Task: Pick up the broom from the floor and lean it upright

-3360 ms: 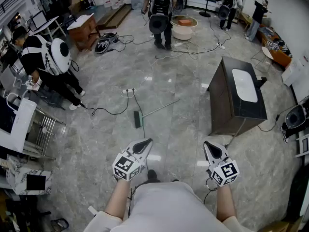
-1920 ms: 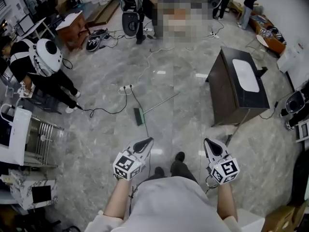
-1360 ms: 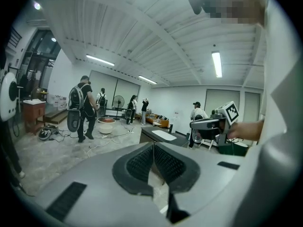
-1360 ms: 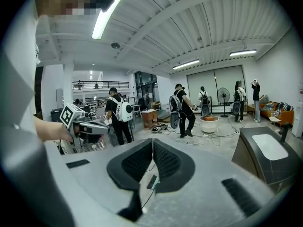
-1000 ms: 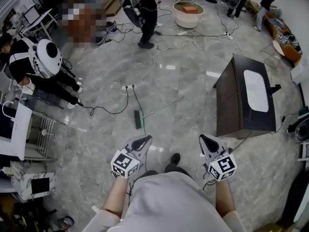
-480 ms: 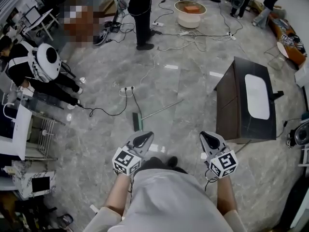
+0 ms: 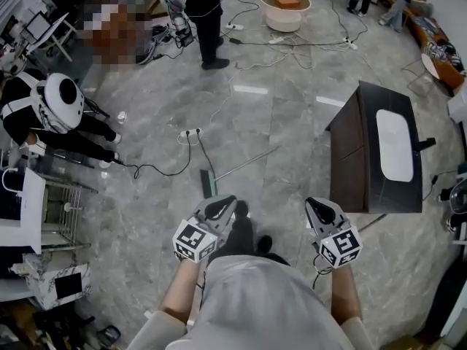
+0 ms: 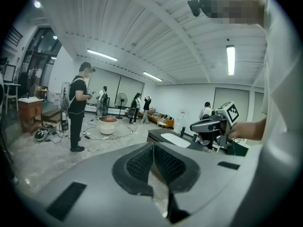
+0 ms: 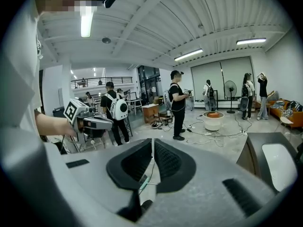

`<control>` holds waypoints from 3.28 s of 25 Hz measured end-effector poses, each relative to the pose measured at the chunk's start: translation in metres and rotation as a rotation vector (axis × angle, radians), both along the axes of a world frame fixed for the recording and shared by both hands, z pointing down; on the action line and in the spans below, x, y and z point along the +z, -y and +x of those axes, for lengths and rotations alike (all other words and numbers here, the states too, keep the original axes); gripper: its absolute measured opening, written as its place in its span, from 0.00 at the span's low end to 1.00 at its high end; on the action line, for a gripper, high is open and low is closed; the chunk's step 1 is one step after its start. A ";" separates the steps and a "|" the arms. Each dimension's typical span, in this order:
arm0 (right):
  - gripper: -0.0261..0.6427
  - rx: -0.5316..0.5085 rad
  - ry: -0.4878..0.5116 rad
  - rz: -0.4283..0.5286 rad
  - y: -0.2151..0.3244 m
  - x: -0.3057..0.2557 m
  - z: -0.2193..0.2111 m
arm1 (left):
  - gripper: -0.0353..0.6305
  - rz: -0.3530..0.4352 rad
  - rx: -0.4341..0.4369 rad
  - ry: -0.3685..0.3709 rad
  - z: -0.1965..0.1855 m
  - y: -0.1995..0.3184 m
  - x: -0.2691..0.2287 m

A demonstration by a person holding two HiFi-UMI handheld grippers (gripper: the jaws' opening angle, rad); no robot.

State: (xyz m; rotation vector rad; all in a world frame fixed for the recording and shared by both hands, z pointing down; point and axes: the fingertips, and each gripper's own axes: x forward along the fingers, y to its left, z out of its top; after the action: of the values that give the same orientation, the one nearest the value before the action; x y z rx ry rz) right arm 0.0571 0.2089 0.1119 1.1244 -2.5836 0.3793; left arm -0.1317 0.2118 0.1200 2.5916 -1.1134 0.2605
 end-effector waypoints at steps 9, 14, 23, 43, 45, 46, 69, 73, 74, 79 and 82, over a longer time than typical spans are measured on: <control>0.06 0.043 -0.048 -0.050 0.106 0.024 -0.027 | 0.07 -0.051 0.082 0.006 -0.027 0.110 0.039; 0.07 0.059 -0.079 -0.097 0.158 0.048 -0.037 | 0.07 -0.076 0.143 0.022 -0.040 0.171 0.066; 0.08 0.098 -0.019 -0.182 0.228 0.102 -0.063 | 0.07 -0.099 0.197 0.014 -0.056 0.254 0.129; 0.06 -0.024 -0.044 -0.275 0.352 0.283 -0.060 | 0.07 -0.187 0.104 0.007 -0.023 0.369 0.311; 0.04 -0.051 -0.040 -0.286 0.362 0.317 -0.058 | 0.07 -0.193 0.091 0.005 -0.015 0.376 0.346; 0.04 -0.063 -0.037 -0.295 0.366 0.333 -0.057 | 0.07 -0.191 0.086 0.005 -0.011 0.378 0.363; 0.04 -0.220 -0.064 -0.362 0.417 0.710 -0.008 | 0.07 -0.295 0.121 0.104 0.060 0.401 0.765; 0.04 -0.242 -0.060 -0.359 0.423 0.759 -0.002 | 0.07 -0.303 0.173 0.128 0.064 0.403 0.824; 0.04 -0.253 -0.069 -0.357 0.425 0.771 -0.001 | 0.07 -0.301 0.185 0.136 0.064 0.405 0.838; 0.04 -0.280 -0.092 -0.336 0.431 0.828 0.008 | 0.07 -0.296 0.258 0.177 0.069 0.415 0.911; 0.04 -0.283 -0.099 -0.325 0.433 0.860 0.011 | 0.07 -0.297 0.295 0.193 0.069 0.421 0.951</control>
State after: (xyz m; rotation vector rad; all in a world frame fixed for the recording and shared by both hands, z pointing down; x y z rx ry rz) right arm 0.0684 -0.2240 0.9722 0.6406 -2.4324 0.6288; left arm -0.0630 -0.2089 1.0713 2.4880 -0.6793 0.6997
